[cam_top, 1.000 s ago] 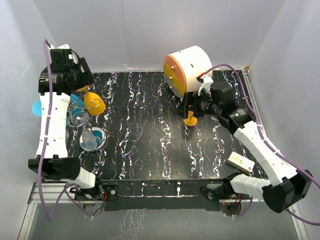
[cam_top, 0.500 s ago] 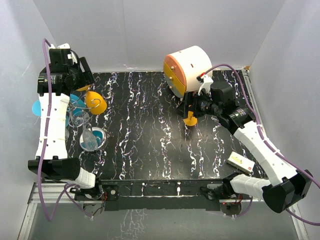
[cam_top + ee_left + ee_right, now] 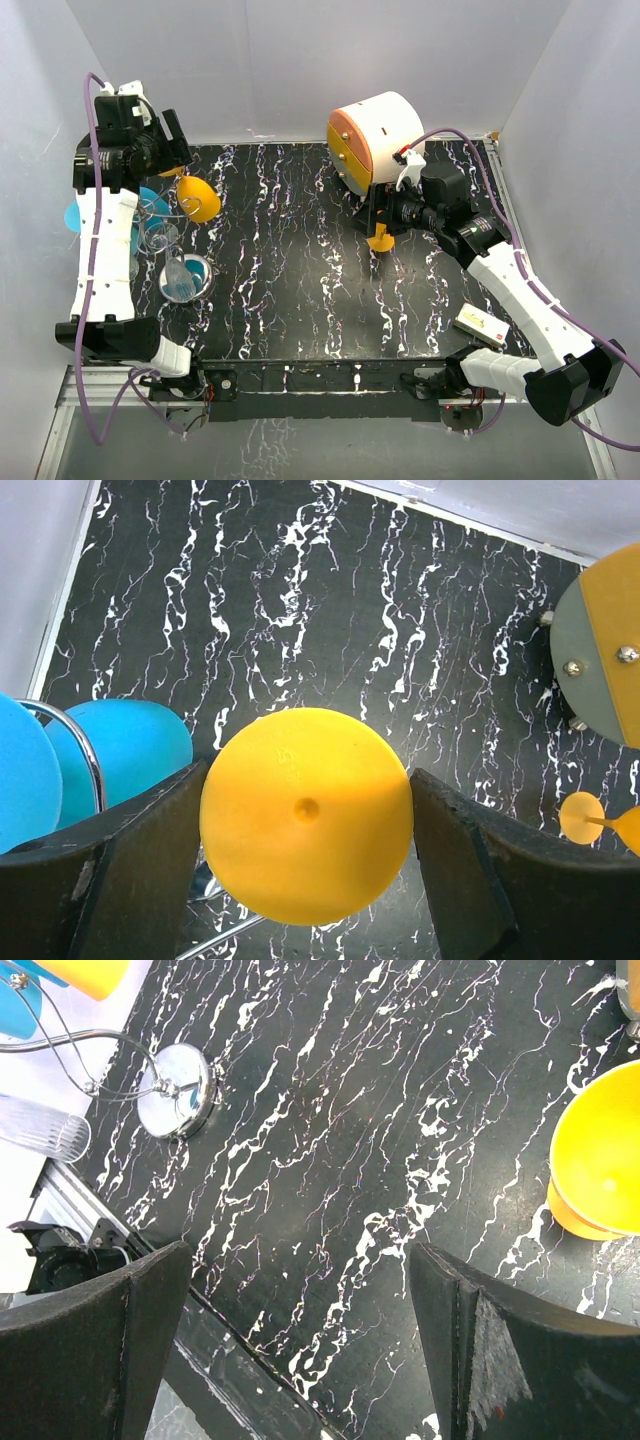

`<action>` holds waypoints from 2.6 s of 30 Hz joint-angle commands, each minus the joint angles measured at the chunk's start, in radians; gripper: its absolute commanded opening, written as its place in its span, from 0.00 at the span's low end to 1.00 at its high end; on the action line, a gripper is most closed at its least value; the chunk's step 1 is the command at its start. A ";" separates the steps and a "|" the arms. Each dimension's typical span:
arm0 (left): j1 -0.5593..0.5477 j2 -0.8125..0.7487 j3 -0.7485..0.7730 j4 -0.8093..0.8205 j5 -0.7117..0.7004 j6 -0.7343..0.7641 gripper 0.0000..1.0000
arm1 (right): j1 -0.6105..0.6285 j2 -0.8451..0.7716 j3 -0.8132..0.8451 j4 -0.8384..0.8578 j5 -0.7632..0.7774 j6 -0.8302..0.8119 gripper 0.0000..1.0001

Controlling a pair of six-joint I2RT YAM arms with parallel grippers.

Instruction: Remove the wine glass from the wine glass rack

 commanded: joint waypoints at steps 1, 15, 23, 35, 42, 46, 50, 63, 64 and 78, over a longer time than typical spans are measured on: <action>0.007 -0.062 0.004 0.022 0.044 0.029 0.59 | -0.005 -0.013 0.023 0.072 -0.010 0.005 0.89; 0.005 -0.148 -0.071 0.032 0.064 0.047 0.57 | -0.006 -0.008 0.019 0.080 -0.025 0.017 0.88; 0.006 -0.174 -0.090 0.020 -0.027 0.069 0.57 | -0.005 -0.008 0.014 0.080 -0.028 0.018 0.88; 0.005 -0.121 -0.045 0.015 -0.137 0.107 0.56 | -0.006 -0.006 0.010 0.084 -0.030 0.021 0.89; 0.006 -0.042 0.015 0.046 -0.181 0.121 0.56 | -0.005 -0.008 0.017 0.078 -0.030 0.023 0.89; 0.006 -0.026 0.010 0.099 -0.176 0.108 0.56 | -0.006 -0.017 0.008 0.080 -0.022 0.018 0.89; 0.005 0.016 0.058 0.117 -0.167 0.096 0.55 | -0.005 -0.010 0.013 0.077 -0.029 0.021 0.89; 0.006 0.021 0.112 0.290 0.247 -0.152 0.54 | -0.005 -0.012 0.017 0.099 -0.044 0.059 0.89; 0.006 0.007 0.099 0.316 0.293 -0.189 0.54 | -0.005 -0.012 0.017 0.107 -0.051 0.071 0.89; 0.007 -0.293 -0.432 0.952 0.793 -0.840 0.54 | -0.004 -0.018 -0.211 0.989 -0.177 0.828 0.86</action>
